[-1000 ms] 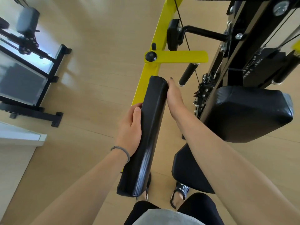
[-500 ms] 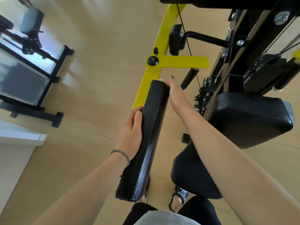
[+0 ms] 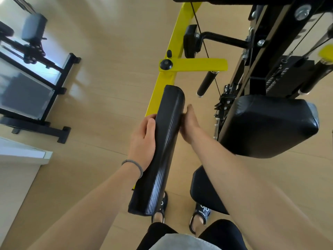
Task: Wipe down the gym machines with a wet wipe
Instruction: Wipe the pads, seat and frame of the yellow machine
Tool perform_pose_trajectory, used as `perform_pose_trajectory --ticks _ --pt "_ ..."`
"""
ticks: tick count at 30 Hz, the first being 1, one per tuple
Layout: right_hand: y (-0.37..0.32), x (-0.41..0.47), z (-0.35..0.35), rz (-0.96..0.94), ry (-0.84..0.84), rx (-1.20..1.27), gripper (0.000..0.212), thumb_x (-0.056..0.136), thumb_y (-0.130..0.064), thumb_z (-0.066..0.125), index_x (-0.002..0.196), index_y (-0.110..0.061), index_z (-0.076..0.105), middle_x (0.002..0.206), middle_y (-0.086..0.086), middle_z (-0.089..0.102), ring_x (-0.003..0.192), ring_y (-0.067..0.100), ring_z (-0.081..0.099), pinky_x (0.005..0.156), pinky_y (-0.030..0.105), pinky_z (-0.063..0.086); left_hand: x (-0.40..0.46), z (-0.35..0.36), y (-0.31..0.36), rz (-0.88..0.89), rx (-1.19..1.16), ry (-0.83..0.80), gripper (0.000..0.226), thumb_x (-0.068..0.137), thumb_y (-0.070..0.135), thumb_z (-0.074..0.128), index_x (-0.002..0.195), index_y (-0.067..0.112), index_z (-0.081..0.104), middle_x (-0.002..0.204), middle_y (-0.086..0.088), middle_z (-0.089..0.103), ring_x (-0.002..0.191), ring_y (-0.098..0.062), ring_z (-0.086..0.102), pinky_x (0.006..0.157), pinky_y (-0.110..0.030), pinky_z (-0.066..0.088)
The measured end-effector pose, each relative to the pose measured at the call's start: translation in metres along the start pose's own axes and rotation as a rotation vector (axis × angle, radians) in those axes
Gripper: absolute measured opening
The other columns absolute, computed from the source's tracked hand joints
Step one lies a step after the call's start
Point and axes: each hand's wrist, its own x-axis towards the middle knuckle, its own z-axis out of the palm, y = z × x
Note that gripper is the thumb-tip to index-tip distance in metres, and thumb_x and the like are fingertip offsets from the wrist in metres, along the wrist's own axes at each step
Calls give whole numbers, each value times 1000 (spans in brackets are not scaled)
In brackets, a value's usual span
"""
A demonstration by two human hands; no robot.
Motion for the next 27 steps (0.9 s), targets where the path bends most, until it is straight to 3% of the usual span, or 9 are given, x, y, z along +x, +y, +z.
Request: perform_pose_trajectory --ticks 4,7,10,12,16,18,20,23,27 --pt "46 -57 7 129 -70 94 86 97 -75 17 141 -13 56 142 9 60 133 24 54 120 43 34 1 0 -1 22 19 5 31 107 34 33 120 36 61 105 24 65 96 12 58 73 -2 40" --pt "94 -94 6 169 -39 104 76 98 -74 19 123 -17 61 134 8 65 128 23 57 120 44 34 0 0 -3 33 32 -6 32 107 35 32 120 34 61 102 22 65 91 13 57 69 0 40" --pt "140 -122 9 231 -26 150 89 92 -81 26 144 -13 53 138 8 63 130 24 56 121 46 32 1 -1 -5 42 18 -17 31 107 34 31 118 30 61 100 19 64 87 13 56 67 0 39" --pt "156 -141 13 285 -14 202 85 98 -75 25 149 -10 47 144 11 58 134 26 53 121 42 33 1 -1 -8 56 28 -22 31 107 35 31 116 29 60 102 14 64 91 7 57 70 -5 40" --pt "182 -184 27 332 31 309 75 106 -60 19 128 0 57 109 18 71 108 38 68 92 35 54 1 -2 -12 72 -1 -24 35 107 37 31 118 22 60 104 6 63 94 -11 57 80 -22 43" --pt "195 -205 39 336 58 351 74 105 -61 18 113 -4 66 107 25 74 107 42 69 103 42 50 1 -2 -15 81 -18 -24 36 107 37 31 117 19 60 101 3 62 93 -16 55 85 -30 43" --pt "198 -221 52 355 101 548 68 107 -57 23 105 -3 65 110 27 73 104 40 70 105 44 48 -1 -3 -15 84 -24 -37 36 107 37 30 116 17 59 97 4 59 90 -17 52 84 -31 40" --pt "183 -236 66 329 133 892 55 108 -45 32 112 6 52 121 31 66 109 41 65 115 48 38 -7 -5 -15 115 -35 -52 36 108 35 28 117 13 56 90 6 53 84 -15 47 84 -29 38" --pt "166 -254 77 238 155 888 43 108 -40 30 116 -3 48 110 25 64 100 40 64 114 49 39 -14 -9 -13 166 27 -91 39 109 31 24 123 9 53 102 -1 51 89 -16 45 68 -17 28"
